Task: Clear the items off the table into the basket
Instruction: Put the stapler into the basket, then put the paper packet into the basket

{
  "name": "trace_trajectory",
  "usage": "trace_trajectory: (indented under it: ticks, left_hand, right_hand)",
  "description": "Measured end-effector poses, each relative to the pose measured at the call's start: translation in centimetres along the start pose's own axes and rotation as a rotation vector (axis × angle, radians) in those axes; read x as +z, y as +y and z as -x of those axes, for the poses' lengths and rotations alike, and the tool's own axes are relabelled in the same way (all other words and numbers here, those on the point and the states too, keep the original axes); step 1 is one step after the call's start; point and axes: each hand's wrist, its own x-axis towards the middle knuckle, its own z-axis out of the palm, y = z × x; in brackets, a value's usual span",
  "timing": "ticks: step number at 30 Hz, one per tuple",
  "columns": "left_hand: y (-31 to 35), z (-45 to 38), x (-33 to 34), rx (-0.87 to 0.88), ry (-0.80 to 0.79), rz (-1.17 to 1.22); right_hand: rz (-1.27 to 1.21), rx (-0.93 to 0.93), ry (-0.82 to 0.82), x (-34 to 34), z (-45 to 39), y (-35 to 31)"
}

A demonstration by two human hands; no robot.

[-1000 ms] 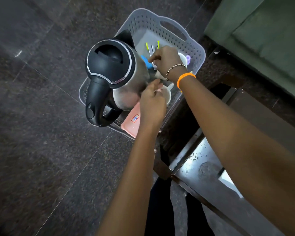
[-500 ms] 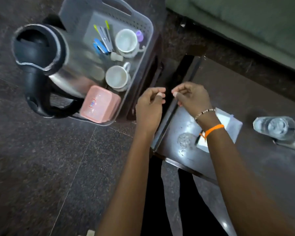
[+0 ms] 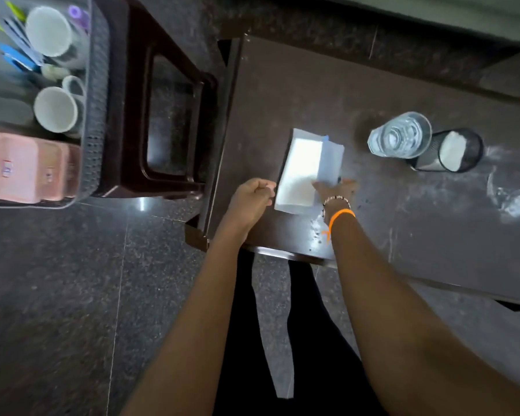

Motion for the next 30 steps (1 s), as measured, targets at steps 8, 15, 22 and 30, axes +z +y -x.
trace_trajectory:
  ticks: [8,15,22,30]
  left_hand:
    - [-0.8,-1.7,2.5,-0.1,-0.101,-0.122]
    - [-0.3,-1.2,3.0,-0.039,-0.174,0.175]
    - [-0.9,0.2,2.9,0.03,-0.155,0.397]
    - [-1.7,0.8,1.3,0.047,0.034,0.637]
  right_hand:
    - [-0.26,-0.196,-0.361,-3.2,0.7,-0.8]
    - [-0.498,-0.22,-0.79,-6.4,4.1,-1.3]
    - [-0.5,-0.258,-0.809,-5.5,4.6,-2.1]
    - [-0.129,-0.51,-0.387,-2.9,7.1,-3.4]
